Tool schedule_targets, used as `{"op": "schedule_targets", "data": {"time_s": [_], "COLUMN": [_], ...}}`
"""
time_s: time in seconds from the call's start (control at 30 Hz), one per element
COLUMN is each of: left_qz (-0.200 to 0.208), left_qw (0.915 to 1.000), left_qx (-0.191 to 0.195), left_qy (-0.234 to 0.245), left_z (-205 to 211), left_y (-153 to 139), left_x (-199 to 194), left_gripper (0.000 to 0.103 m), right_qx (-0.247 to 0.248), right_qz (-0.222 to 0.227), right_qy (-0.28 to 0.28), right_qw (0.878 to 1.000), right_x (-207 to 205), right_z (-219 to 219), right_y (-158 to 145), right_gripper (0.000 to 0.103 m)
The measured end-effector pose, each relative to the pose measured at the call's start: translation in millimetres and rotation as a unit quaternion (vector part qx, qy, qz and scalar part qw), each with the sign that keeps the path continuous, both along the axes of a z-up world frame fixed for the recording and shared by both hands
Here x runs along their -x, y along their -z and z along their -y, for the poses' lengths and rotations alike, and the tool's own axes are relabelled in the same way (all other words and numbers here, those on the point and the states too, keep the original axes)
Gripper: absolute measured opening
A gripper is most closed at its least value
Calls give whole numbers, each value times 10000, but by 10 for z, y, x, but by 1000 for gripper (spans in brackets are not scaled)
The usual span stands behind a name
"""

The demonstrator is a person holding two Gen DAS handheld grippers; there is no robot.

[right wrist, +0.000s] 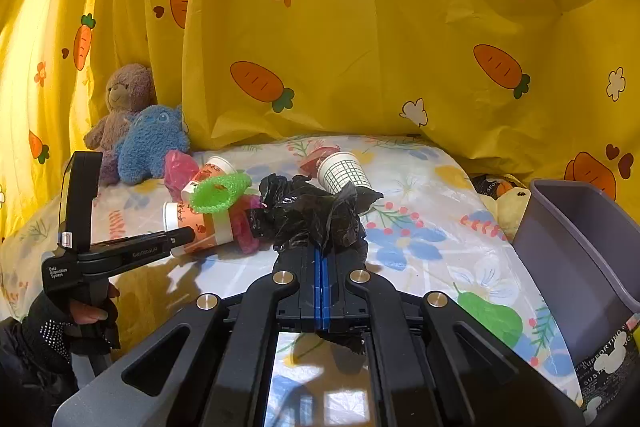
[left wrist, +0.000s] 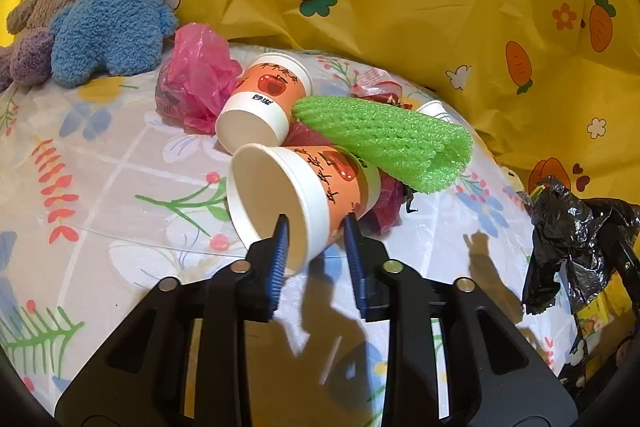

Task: Collect trash
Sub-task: 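Grasp the orange printed paper cup with the left tool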

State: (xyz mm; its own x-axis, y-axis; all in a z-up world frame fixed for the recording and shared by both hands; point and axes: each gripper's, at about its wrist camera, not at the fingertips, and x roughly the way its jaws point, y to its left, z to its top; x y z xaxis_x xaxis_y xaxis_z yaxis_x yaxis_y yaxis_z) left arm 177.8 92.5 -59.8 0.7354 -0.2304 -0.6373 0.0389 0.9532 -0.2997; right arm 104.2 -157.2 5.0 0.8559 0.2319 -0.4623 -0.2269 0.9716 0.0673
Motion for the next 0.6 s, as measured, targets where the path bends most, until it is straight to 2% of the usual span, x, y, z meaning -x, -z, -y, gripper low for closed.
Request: {"op": "schedule_targets", "data": {"time_s": [0.1,0.13,0.33,0.43,0.6], "left_qz": [83,136,681,936,1322], "left_qw": [9999,9999,9976,9954,9912], "left_qx": [56,59,-17,88,86], "left_qy": [25,20,-158,-186,45], "left_z": [-13,-19,-81,-94,83], "left_y": [-41,-68,-339,-490,-768], "left_x": [69,117,596,803,1032], "left_gripper": [3,2,2,2,2], "right_qx": [-9,-14,-82,-83,-102], "right_qz": [9,11,30,96,176], "right_qy": [-12,-7,28,53,127], "right_qw": [10000,10000,10000,9999,9997], "right_x": [31,38,98,139,205], "right_z": [32,45,154,203,268], "right_y": [-12,-19,-53,-80,-135], "right_gripper": [2,2,2,2,2]}}
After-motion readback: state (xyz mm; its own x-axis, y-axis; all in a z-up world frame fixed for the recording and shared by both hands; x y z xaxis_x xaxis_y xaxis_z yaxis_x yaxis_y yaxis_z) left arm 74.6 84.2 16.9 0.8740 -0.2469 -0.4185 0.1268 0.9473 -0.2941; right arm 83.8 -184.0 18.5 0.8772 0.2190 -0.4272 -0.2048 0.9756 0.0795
